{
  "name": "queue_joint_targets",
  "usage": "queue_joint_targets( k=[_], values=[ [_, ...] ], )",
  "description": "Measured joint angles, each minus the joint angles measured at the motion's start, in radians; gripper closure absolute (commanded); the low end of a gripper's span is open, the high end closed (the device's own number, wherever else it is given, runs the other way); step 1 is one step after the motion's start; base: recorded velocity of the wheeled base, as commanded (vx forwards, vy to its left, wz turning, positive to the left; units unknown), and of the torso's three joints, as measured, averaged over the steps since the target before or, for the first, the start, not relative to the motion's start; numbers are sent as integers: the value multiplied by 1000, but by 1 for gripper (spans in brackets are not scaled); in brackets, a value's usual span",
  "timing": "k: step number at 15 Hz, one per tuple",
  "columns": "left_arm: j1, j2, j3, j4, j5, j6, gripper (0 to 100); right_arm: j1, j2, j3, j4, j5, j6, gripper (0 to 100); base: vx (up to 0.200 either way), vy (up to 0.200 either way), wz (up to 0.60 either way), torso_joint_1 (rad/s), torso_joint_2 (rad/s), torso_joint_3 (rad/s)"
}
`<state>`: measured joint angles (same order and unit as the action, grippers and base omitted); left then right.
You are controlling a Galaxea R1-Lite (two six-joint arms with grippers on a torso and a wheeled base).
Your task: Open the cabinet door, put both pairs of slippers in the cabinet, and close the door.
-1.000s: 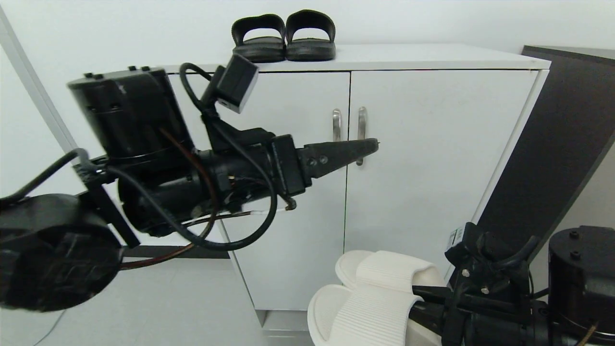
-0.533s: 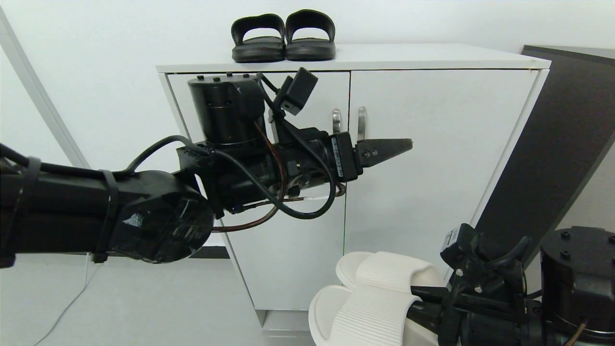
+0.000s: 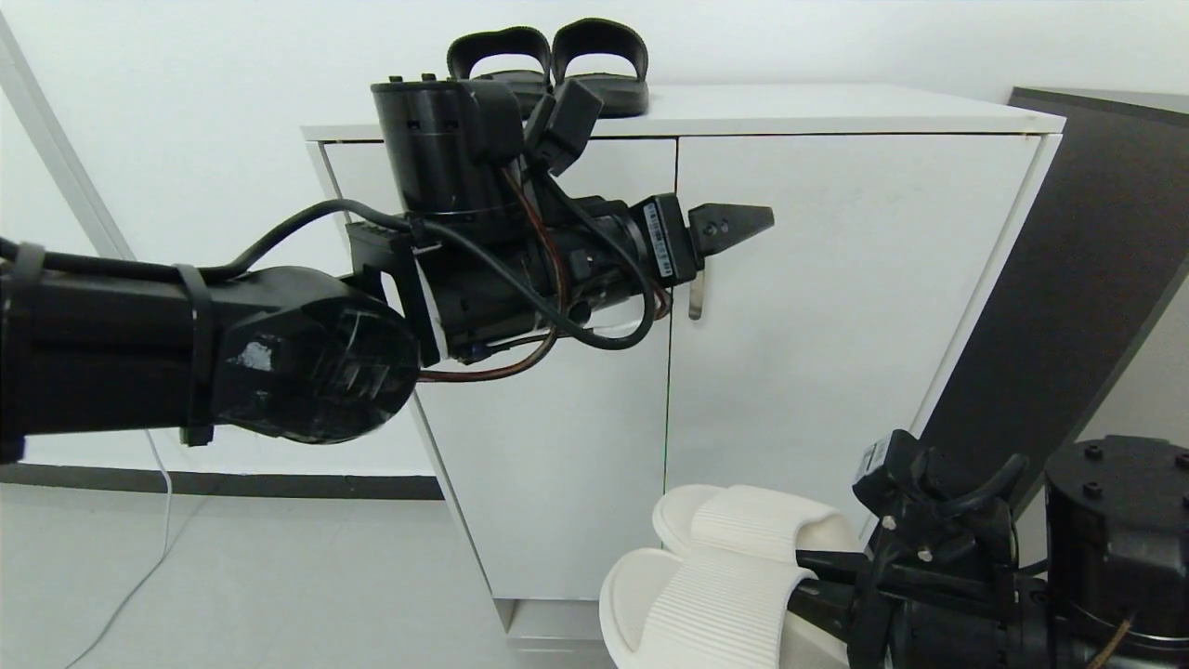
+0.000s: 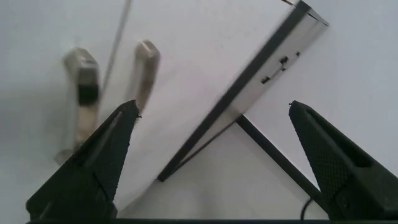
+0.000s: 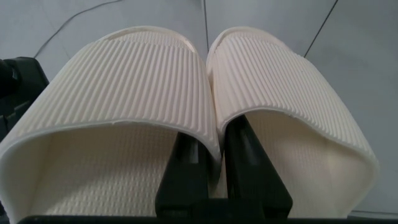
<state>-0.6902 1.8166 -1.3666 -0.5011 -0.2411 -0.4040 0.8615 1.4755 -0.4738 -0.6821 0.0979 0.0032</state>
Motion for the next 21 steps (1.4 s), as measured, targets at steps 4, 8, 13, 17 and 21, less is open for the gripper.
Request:
queue_joint_targets(
  k=[4, 8, 13, 17, 21],
  values=[
    [0, 42, -48, 8, 11, 3, 0, 0, 0, 0, 0, 0, 0, 100, 0, 0, 0, 0, 0, 0],
    [1, 80, -85, 32, 10, 5, 0, -5, 0, 0, 0, 0, 0, 100, 0, 0, 0, 0, 0, 0],
    [1, 101, -96, 28, 11, 5, 100, -7, 0, 1, 0, 0, 0, 100, 0, 0, 0, 0, 0, 0],
    [-3, 86, -51, 26, 2, 7, 100, -6, -2, 21, 1, 9, 0, 100, 0, 0, 0, 0, 0, 0],
    [-13, 42, 31, -5, -1, 4, 100, -2, -9, 49, 1, 91, -14, 100, 0, 0, 0, 0, 0, 0]
  ],
)
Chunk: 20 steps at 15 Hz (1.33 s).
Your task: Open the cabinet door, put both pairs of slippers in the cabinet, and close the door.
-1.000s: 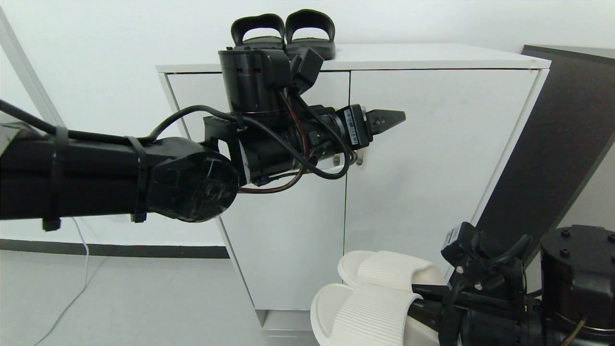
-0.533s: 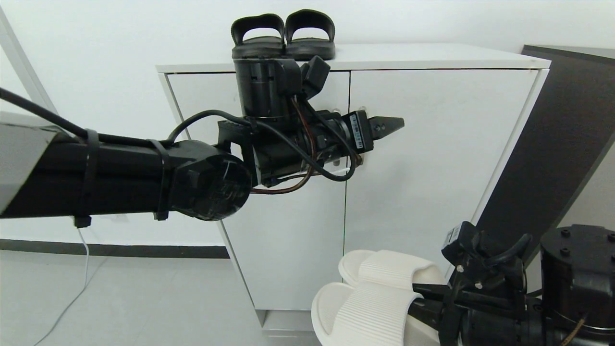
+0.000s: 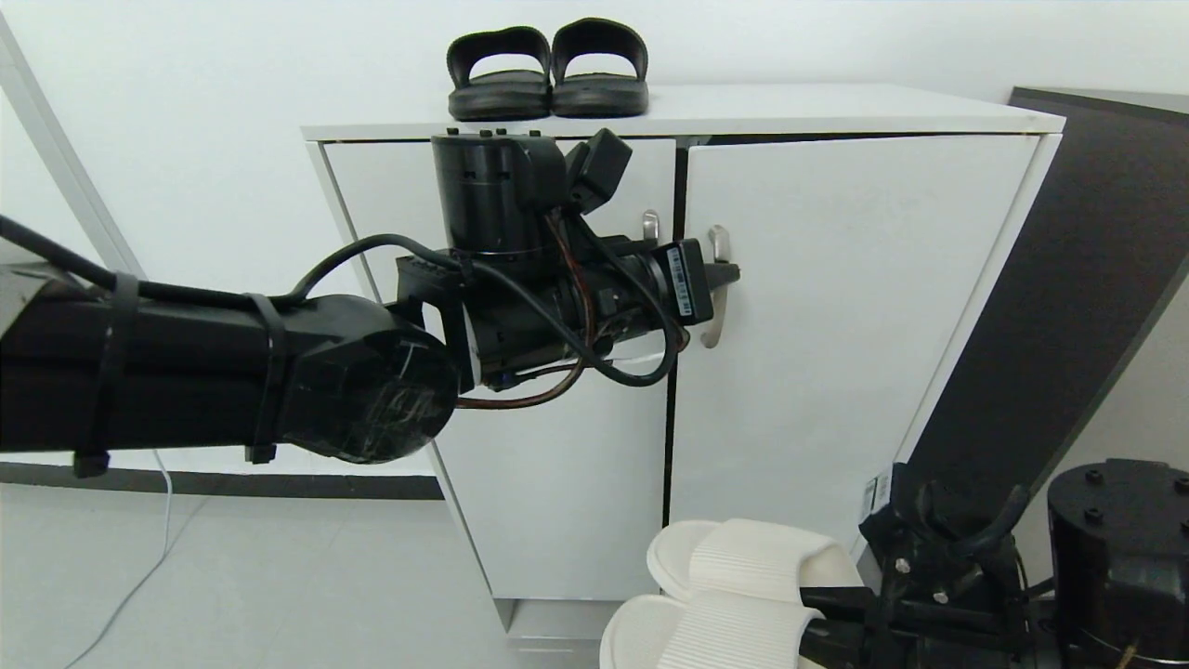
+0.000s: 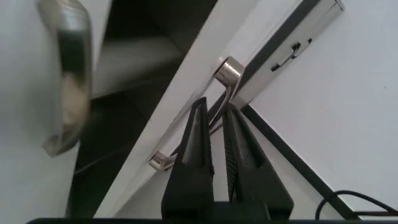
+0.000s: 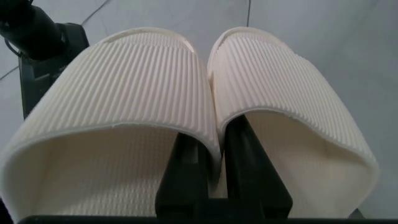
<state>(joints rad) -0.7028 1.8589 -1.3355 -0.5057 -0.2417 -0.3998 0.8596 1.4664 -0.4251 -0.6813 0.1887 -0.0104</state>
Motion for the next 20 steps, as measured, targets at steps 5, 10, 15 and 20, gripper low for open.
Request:
queue_joint_targets(
  k=[5, 10, 15, 20],
  values=[
    [-41, -67, 107, -44, 6, 0, 100, 0, -30, 36, -1, 80, -34, 100, 0, 0, 0, 0, 0, 0],
    [-86, -171, 252, -79, 10, 3, 100, -1, -32, 45, -1, 80, -36, 100, 0, 0, 0, 0, 0, 0],
    [-29, -225, 296, -119, 6, -4, 100, 0, -32, 50, 0, 81, -54, 100, 0, 0, 0, 0, 0, 0],
    [8, -141, 281, -245, 10, -16, 100, 1, -22, 62, 0, 82, -69, 100, 0, 0, 0, 0, 0, 0]
  ],
)
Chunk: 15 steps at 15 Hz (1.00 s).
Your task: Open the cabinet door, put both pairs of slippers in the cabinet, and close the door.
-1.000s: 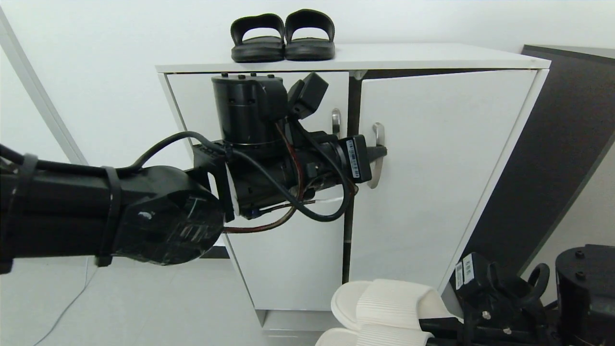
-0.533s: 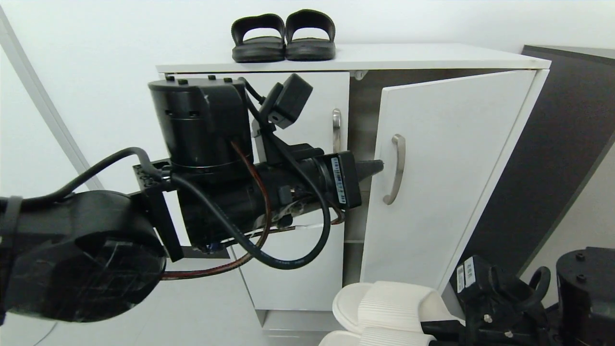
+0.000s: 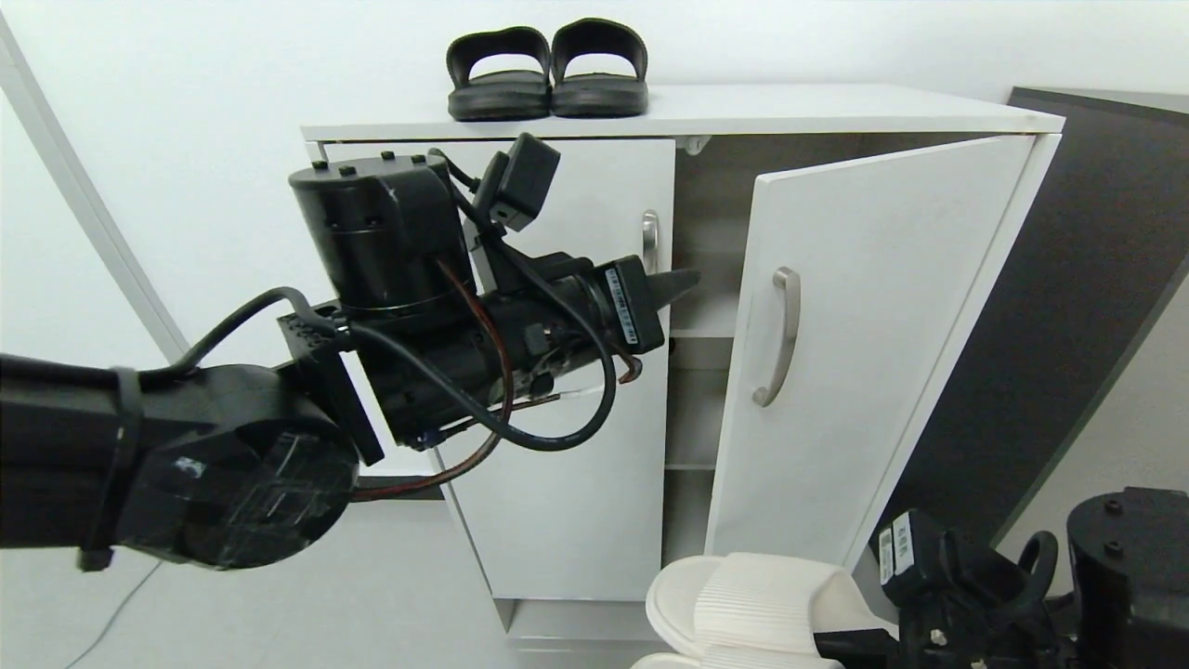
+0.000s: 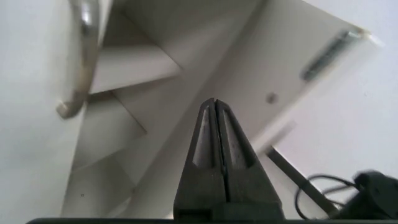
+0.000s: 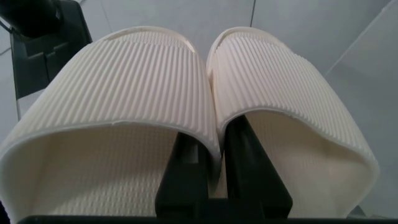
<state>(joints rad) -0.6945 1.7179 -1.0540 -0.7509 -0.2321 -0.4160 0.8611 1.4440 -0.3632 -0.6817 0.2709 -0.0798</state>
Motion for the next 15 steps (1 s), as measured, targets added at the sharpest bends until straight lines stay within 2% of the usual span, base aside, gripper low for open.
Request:
queue_joint_targets(
  k=[2, 5, 11, 15],
  values=[
    [21, 34, -24, 0, 0, -14, 100, 7, 8, 0, 0, 0, -1, 100, 0, 0, 0, 0, 0, 0],
    [39, 90, -60, -3, 0, -15, 100, 13, 20, 3, 0, -3, -1, 100, 0, 0, 0, 0, 0, 0],
    [40, 193, -140, -6, -1, -15, 100, 24, 31, 7, 0, -5, -3, 100, 0, 0, 0, 0, 0, 0],
    [36, 224, -163, -5, 0, -16, 100, 46, 33, 12, 0, -5, -3, 100, -200, 0, 0, 2, 5, 2]
  ],
)
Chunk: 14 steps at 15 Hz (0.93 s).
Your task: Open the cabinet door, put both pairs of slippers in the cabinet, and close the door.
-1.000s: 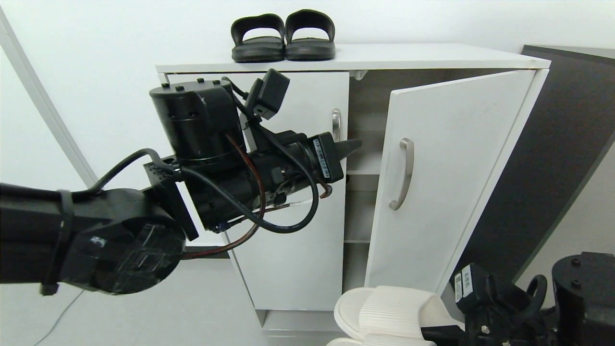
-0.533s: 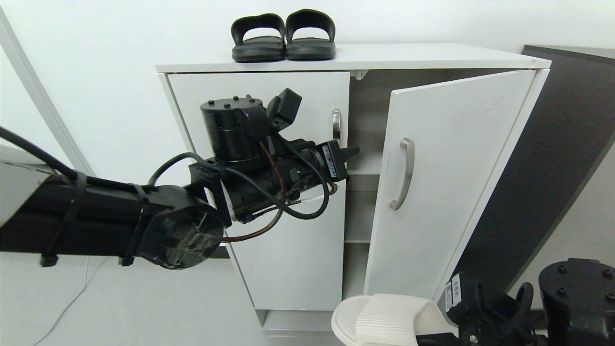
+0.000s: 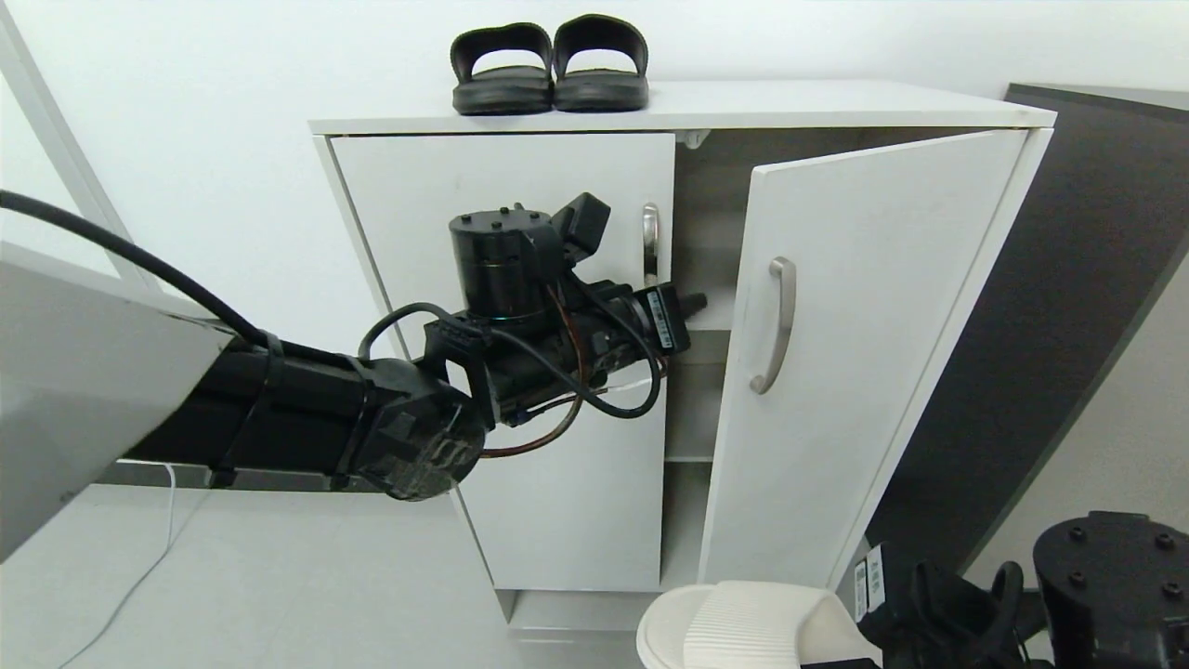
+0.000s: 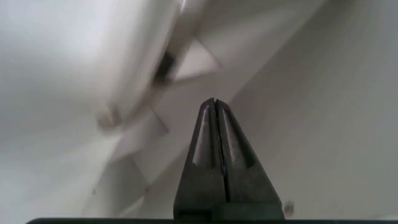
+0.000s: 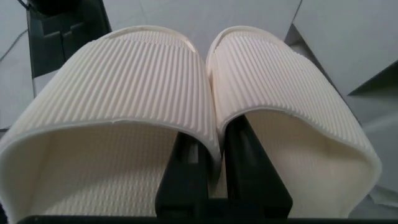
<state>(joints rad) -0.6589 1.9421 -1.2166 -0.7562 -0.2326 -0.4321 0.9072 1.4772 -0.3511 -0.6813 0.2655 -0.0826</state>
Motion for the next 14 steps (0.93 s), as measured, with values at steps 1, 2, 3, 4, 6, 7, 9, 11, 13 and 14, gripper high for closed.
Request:
queue_joint_targets(
  k=[1, 2, 3, 4, 6, 7, 9, 11, 13, 14],
  values=[
    [-17, 7, -5, -5, 0, 1, 100, 12, 0, 4, 0, 0, 0, 100, -200, 0, 0, -2, 2, 7],
    [-42, 12, -5, -13, 0, 2, 100, 21, 0, 7, 1, 0, 0, 100, -200, 0, 0, -2, -2, 2],
    [-72, 16, 1, -33, 3, 4, 100, 27, 0, 10, 0, 0, 0, 100, -200, 0, 0, 2, 2, -2],
    [-110, 19, 13, -68, 5, 7, 100, 32, 0, 11, 0, 0, 0, 100, -200, 0, 0, 2, 2, 2],
    [-175, 19, 50, -141, 39, 14, 100, 38, 0, 19, 0, 1, 0, 100, -200, 0, 0, 2, 0, 2],
    [-193, 17, 69, -156, 73, 18, 100, 40, 0, 20, 0, 1, 0, 100, 0, 0, 0, 0, 0, 0],
    [-204, 10, 91, -190, 97, 17, 100, 44, 0, 21, 0, 1, -1, 100, 0, 0, 0, 0, 0, 0],
    [-196, -5, 105, -203, 99, 17, 100, 45, 0, 19, -2, 1, 0, 100, 0, 0, 0, 0, 0, 0],
    [-162, -47, 131, -205, 103, 17, 100, 38, 1, 4, -9, -8, 7, 100, 0, 0, 0, 0, 0, 0],
    [-143, -81, 150, -204, 104, 17, 100, 23, 3, -3, -10, -18, 9, 100, 0, 0, 0, 0, 0, 0]
  ],
)
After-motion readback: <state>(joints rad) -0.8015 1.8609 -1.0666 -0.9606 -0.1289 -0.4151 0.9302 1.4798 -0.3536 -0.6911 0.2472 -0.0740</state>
